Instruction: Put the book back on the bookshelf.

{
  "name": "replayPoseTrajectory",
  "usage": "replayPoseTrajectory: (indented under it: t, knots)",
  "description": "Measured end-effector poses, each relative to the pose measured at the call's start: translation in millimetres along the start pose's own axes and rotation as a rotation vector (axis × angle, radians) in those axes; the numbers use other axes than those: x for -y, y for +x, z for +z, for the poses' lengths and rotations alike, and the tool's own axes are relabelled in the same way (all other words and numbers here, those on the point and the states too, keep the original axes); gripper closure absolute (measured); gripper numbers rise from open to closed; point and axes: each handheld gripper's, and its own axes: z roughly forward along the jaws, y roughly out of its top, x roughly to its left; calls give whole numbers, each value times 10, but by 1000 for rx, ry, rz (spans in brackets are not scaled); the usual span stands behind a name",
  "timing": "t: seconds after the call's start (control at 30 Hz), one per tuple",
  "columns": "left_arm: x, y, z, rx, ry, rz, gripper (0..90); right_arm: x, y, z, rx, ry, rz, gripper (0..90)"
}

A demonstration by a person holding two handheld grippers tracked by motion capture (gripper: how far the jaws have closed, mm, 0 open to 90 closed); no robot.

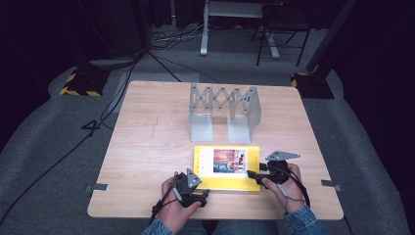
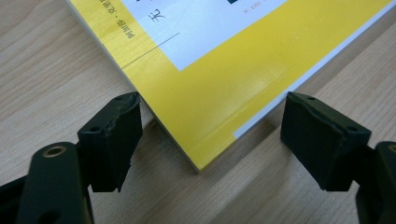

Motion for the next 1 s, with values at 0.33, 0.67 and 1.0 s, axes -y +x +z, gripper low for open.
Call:
replayPoseTrajectory:
  t: [0.33,0.67,1.0]
  knots:
    - [2,-19,21,-4,-21,-9,243,44,-171,96,-14,0,84,378]
    - [-1,-29,17,-13,-19,-6,248,85,-114,167,6,25,99,312]
    - [-34,-40,0,-31,-16,21,271,111,-98,168,18,7,108,308]
